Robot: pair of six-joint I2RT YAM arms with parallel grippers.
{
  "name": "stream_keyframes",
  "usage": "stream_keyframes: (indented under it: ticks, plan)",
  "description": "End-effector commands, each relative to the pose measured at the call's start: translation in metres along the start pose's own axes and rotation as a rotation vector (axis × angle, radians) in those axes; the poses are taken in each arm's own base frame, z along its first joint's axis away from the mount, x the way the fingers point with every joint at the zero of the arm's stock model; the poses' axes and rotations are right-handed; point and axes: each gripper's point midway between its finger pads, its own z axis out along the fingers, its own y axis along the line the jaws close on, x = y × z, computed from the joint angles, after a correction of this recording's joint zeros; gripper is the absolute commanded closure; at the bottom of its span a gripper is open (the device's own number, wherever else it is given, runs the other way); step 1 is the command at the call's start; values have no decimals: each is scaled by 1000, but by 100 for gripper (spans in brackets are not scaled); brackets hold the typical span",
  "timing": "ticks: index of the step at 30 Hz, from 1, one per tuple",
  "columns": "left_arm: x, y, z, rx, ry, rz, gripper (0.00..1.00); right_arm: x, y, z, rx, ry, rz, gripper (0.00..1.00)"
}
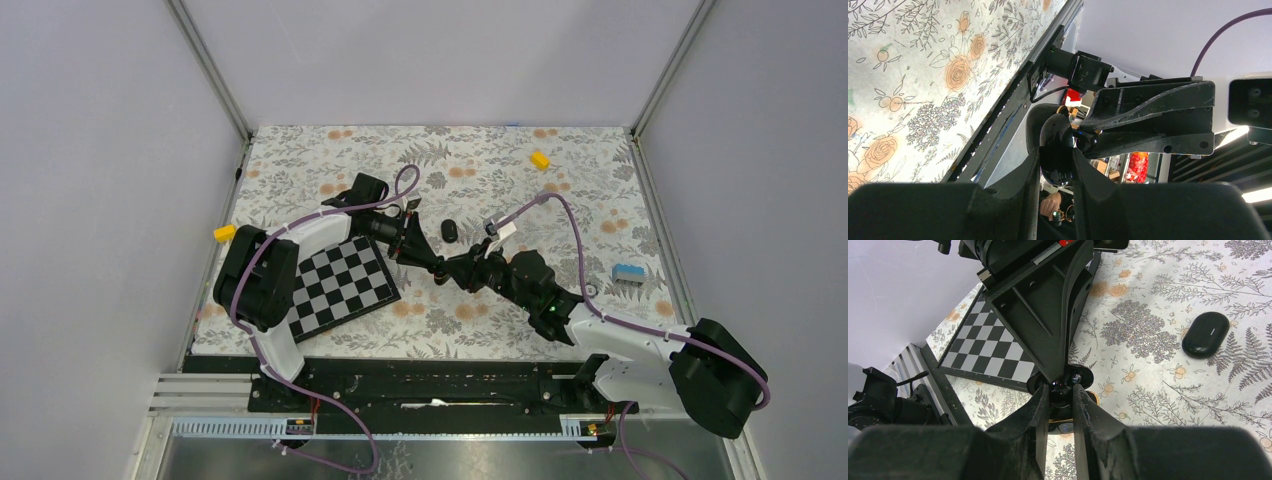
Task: Insert the wireless bluetooth earbuds into the charging case
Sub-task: Insert the right earbud into the right side groove of the charging case.
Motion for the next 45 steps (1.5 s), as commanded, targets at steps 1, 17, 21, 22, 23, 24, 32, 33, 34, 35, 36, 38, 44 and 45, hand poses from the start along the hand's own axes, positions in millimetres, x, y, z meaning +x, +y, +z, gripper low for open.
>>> stream_keyframes:
  ticks: [1,17,21,22,23,24,32,33,34,35,36,38,44,45]
  plan:
    - [-11,-20,-8,29,-34,91,100,8,3,-3,-2,19,7,79]
    - [-11,-20,-12,51,-36,62,100,18,-1,-12,57,19,-57,80]
    - [-11,-19,-12,49,-37,63,100,21,1,-9,55,32,-62,80]
    - [-11,-19,-12,48,-38,66,100,22,1,-9,54,35,-62,80]
    - [-11,-20,-12,49,-38,67,100,23,1,-7,53,42,-63,80]
    - [-12,-20,-12,49,-38,69,100,24,2,-7,53,45,-59,81]
    - [-9,-16,-12,46,-36,77,100,10,6,-3,55,-2,-29,80]
    - [-9,-15,-12,46,-35,78,100,8,7,-3,58,-6,-25,80]
    - [-8,-15,-12,45,-35,80,100,7,6,-2,64,-6,-21,80]
    - [-9,-16,-12,45,-36,82,100,6,6,-1,66,-7,-19,79]
    - [-9,-16,-12,45,-37,84,100,6,7,0,65,-4,-19,79]
    - [-9,-19,-12,48,-38,91,100,7,7,1,67,2,-18,78]
    - [-8,-21,-13,51,-39,101,100,10,7,4,68,16,-2,67]
    - [-7,-20,-13,49,-38,98,100,8,8,4,67,9,0,66]
